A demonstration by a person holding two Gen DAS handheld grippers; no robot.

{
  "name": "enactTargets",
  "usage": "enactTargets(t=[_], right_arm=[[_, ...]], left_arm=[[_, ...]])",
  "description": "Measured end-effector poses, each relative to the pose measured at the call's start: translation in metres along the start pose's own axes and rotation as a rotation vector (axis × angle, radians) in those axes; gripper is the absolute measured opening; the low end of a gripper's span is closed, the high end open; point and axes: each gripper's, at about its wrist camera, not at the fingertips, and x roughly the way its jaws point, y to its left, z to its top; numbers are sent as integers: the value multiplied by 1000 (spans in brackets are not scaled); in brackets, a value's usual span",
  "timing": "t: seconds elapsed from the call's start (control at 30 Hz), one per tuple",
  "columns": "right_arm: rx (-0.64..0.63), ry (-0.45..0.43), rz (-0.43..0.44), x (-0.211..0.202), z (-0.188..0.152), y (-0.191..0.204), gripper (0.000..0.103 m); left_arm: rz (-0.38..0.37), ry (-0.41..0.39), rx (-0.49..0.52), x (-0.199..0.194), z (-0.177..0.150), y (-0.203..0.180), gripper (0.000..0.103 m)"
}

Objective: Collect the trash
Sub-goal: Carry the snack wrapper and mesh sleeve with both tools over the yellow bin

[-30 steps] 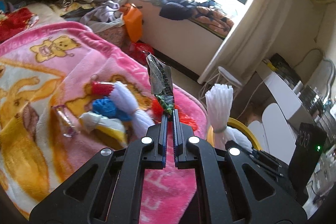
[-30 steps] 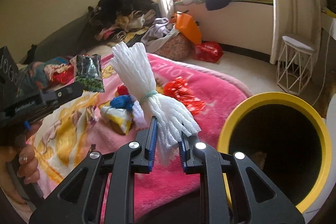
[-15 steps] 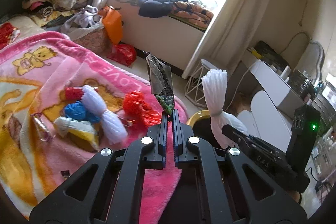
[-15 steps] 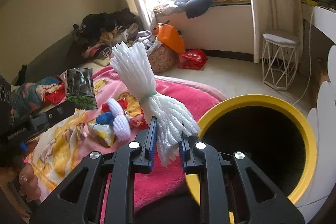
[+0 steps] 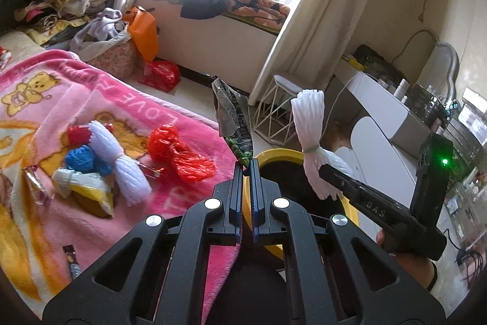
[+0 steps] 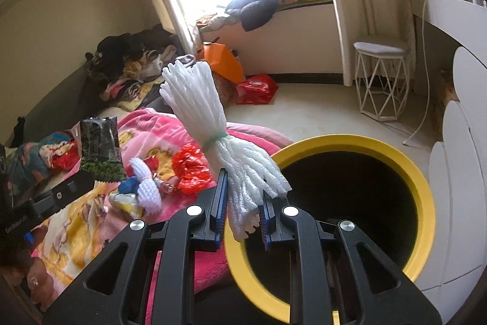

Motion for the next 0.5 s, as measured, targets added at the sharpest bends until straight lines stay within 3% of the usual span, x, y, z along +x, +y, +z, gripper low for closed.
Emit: enactTargets(t=[0.5], right_arm=[[79, 6, -97, -2, -4, -39, 18]], left_arm=[[-46, 58, 46, 28, -11, -26, 2]])
